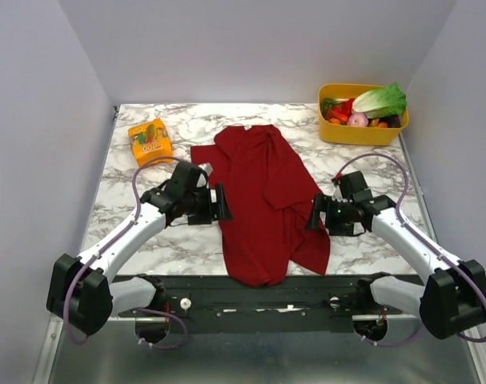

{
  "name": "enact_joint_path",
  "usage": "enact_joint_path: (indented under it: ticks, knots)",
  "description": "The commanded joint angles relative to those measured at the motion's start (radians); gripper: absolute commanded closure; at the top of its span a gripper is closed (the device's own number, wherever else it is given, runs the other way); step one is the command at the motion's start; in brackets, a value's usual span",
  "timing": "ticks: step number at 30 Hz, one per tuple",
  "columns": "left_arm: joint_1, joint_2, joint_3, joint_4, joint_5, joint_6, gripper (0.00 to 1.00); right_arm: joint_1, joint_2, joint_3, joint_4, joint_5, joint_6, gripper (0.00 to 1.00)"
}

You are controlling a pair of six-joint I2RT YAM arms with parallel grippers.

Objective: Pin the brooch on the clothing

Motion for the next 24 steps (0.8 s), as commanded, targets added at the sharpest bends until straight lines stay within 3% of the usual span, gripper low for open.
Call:
enact_joint_path:
  ticks: [1, 7, 10, 12, 14, 16, 17, 18, 20, 24]
  knots:
    - [-0.114, -0.033, -0.070, -0.014, 0.024, -0.172, 0.16, 0.050, 0.006, -0.033, -0.116, 0.033, 0.058, 0.06]
    - [-0.190, -0.016, -0.189, -0.004, 0.027, -0.215, 0.19, 0.177, 0.087, -0.021, -0.158, 0.086, 0.085, 0.08]
    - [-0.211, -0.005, -0.215, -0.004, 0.036, -0.215, 0.20, 0.254, 0.193, 0.010, -0.190, 0.109, 0.074, 0.14]
    - [-0.223, -0.003, -0.225, -0.004, 0.039, -0.217, 0.20, 0.293, 0.275, 0.042, -0.213, 0.126, 0.060, 0.23]
    - [-0.237, 0.001, -0.226, -0.003, 0.041, -0.215, 0.20, 0.336, 0.329, 0.069, -0.233, 0.145, 0.034, 0.25]
    - [-0.245, 0.007, -0.231, 0.005, 0.053, -0.226, 0.20, 0.346, 0.398, 0.083, -0.231, 0.107, -0.003, 0.36]
    - [-0.259, 0.010, -0.232, 0.026, 0.054, -0.230, 0.20, 0.347, 0.414, 0.086, -0.222, 0.094, -0.009, 0.62]
    - [-0.266, 0.015, -0.238, 0.040, 0.056, -0.240, 0.20, 0.347, 0.426, 0.097, -0.213, 0.087, -0.018, 0.77]
    - [-0.298, 0.036, -0.245, 0.081, 0.064, -0.269, 0.20, 0.347, 0.437, 0.140, -0.214, 0.089, -0.030, 0.90]
    - [-0.367, 0.070, -0.261, 0.126, 0.051, -0.312, 0.20, 0.347, 0.389, 0.252, -0.241, 0.143, -0.035, 0.99]
